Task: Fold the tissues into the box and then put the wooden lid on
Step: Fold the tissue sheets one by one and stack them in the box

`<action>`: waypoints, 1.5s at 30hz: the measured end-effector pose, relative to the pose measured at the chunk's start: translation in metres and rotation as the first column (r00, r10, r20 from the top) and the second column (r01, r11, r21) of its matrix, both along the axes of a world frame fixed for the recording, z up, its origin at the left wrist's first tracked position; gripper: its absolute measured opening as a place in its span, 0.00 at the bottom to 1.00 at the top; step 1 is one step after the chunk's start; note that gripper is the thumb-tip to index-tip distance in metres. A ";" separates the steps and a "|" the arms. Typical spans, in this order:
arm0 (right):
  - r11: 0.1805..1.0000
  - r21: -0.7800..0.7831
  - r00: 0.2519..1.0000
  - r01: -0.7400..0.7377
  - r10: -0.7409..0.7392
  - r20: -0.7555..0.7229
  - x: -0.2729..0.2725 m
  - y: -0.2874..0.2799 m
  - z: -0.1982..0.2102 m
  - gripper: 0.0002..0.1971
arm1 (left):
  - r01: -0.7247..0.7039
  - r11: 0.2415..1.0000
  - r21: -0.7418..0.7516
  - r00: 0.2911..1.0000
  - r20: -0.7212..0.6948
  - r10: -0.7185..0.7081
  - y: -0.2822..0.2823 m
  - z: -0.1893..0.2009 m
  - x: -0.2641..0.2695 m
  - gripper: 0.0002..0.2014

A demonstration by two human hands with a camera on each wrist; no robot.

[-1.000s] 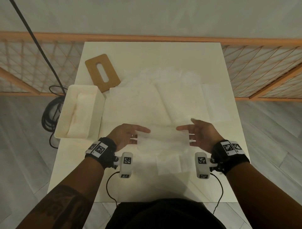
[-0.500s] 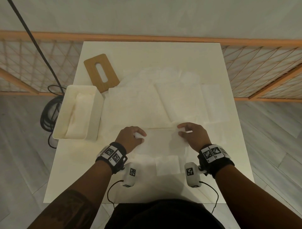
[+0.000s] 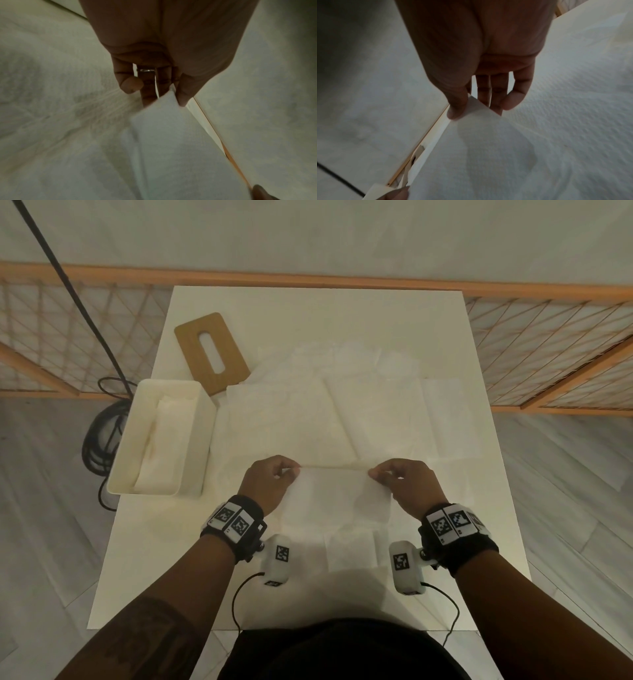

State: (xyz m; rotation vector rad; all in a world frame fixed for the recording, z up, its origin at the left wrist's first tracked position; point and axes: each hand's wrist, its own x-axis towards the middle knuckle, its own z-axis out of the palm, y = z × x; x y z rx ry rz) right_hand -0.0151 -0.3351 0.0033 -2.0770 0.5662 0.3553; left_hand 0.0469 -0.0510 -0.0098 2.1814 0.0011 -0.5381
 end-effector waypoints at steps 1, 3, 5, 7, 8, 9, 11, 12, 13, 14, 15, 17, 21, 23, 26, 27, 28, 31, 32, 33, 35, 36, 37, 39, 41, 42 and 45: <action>1.000 -0.008 1.000 -0.005 0.005 0.002 0.000 0.000 0.002 0.10 | -0.008 1.000 -0.012 1.000 -0.001 0.008 0.001 0.000 0.001 0.04; 1.000 -0.019 1.000 -0.015 0.015 -0.004 0.001 0.001 0.006 0.13 | -0.032 0.999 -0.041 0.999 -0.023 0.031 0.002 -0.001 0.003 0.05; 1.000 -0.017 1.000 -0.021 0.021 -0.006 0.001 0.001 0.003 0.14 | -0.040 0.998 -0.047 0.998 -0.056 0.037 0.002 -0.002 0.004 0.06; 1.000 -0.004 1.000 -0.016 0.016 -0.005 0.002 0.001 -0.001 0.11 | -0.024 0.999 -0.024 0.997 -0.076 0.022 0.002 -0.003 0.004 0.05; 1.000 -0.003 1.000 -0.026 0.026 -0.011 0.003 0.001 -0.004 0.09 | -0.014 1.000 -0.006 0.997 -0.080 0.014 0.001 -0.004 0.004 0.05; 0.999 -0.017 0.999 -0.035 0.035 -0.024 0.003 0.001 -0.007 0.08 | 0.000 1.000 0.018 0.997 -0.078 0.002 0.000 -0.004 0.003 0.04; 0.998 -0.047 0.998 -0.034 0.032 -0.048 0.003 0.003 -0.010 0.07 | 0.048 0.995 0.090 0.998 -0.049 -0.044 -0.002 -0.003 0.002 0.03; 0.998 -0.066 0.998 -0.022 0.018 -0.059 0.004 0.003 -0.012 0.08 | 0.075 0.988 0.132 0.997 -0.028 -0.072 -0.003 -0.003 0.002 0.03; 0.996 -0.094 0.998 0.001 -0.008 -0.065 0.006 0.003 -0.014 0.09 | 0.095 0.980 0.173 0.995 -0.010 -0.094 -0.005 -0.003 0.001 0.03; 0.991 -0.131 0.997 0.033 -0.042 -0.063 0.010 0.003 -0.013 0.11 | 0.105 0.974 0.201 0.994 0.004 -0.108 -0.007 -0.003 0.000 0.02; 0.981 -0.178 0.995 0.074 -0.084 -0.052 0.015 0.003 -0.012 0.13 | 0.108 0.969 0.223 0.993 0.026 -0.117 -0.008 -0.003 -0.002 0.04; 0.952 -0.255 0.981 0.167 -0.186 -0.052 0.034 -0.002 -0.012 0.20 | 0.124 0.959 0.256 0.985 0.089 -0.151 -0.011 -0.005 -0.007 0.14; 0.928 -0.312 0.925 0.206 -0.288 -0.248 0.079 -0.020 -0.024 0.43 | 0.264 0.884 0.386 0.932 0.132 -0.337 -0.021 -0.001 -0.016 0.22; 0.921 -0.288 0.892 0.263 -0.346 -0.290 0.090 -0.026 -0.029 0.46 | 0.292 0.854 0.431 0.924 0.102 -0.368 -0.023 -0.001 -0.017 0.21; 0.939 -0.197 0.906 0.282 -0.329 -0.268 0.092 -0.033 -0.031 0.31 | 0.284 0.854 0.436 0.931 0.086 -0.354 -0.024 -0.001 -0.017 0.21; 0.942 -0.165 0.908 0.292 -0.327 -0.262 0.091 -0.037 -0.030 0.27 | 0.284 0.853 0.437 0.932 0.083 -0.353 -0.024 -0.001 -0.016 0.21; 0.944 -0.134 0.908 0.301 -0.326 -0.262 0.090 -0.041 -0.029 0.25 | 0.286 0.853 0.436 0.932 0.080 -0.354 -0.024 -0.001 -0.015 0.21; 0.946 -0.143 0.927 0.289 -0.314 -0.207 0.089 -0.045 -0.027 0.16 | 0.299 0.854 0.426 0.933 0.056 -0.354 -0.022 -0.001 -0.012 0.20; 0.941 -0.202 0.935 0.272 -0.308 -0.173 0.089 -0.043 -0.026 0.14 | 0.303 0.856 0.420 0.934 0.049 -0.355 -0.021 -0.002 -0.012 0.20; 0.929 -0.271 0.948 0.254 -0.295 -0.123 0.089 -0.042 -0.026 0.13 | 0.307 0.857 0.413 0.933 0.047 -0.357 -0.020 -0.002 -0.012 0.20; 0.916 -0.331 0.971 0.227 -0.240 -0.001 0.093 -0.038 -0.024 0.13 | 0.299 0.866 0.400 0.934 0.063 -0.351 -0.020 -0.001 -0.012 0.19; 0.921 -0.329 0.978 0.207 -0.203 0.047 0.097 -0.036 -0.023 0.14 | 0.287 0.874 0.391 0.936 0.078 -0.342 -0.021 0.001 -0.012 0.19; 0.926 -0.334 0.984 0.175 -0.162 0.067 0.102 -0.034 -0.022 0.15 | 0.273 0.885 0.377 0.940 0.091 -0.328 -0.022 0.002 -0.010 0.18; 0.931 -0.356 0.996 0.084 -0.069 0.054 0.116 -0.030 -0.023 0.20 | 0.239 0.915 0.325 0.952 0.104 -0.286 -0.029 0.006 -0.004 0.17; 0.929 -0.369 1.000 0.005 -0.002 0.007 0.131 -0.025 -0.023 0.26 | 0.202 0.947 0.249 0.966 0.111 -0.235 -0.039 0.011 0.005 0.15; 0.928 -0.371 1.000 -0.013 0.005 -0.022 0.138 -0.023 -0.024 0.29 | 0.184 0.960 0.212 0.972 0.105 -0.210 -0.044 0.013 0.010 0.14; 0.936 -0.351 0.998 0.013 -0.036 -0.059 0.151 -0.019 -0.025 0.32 | 0.147 0.979 0.140 0.985 0.072 -0.158 -0.055 0.020 0.022 0.11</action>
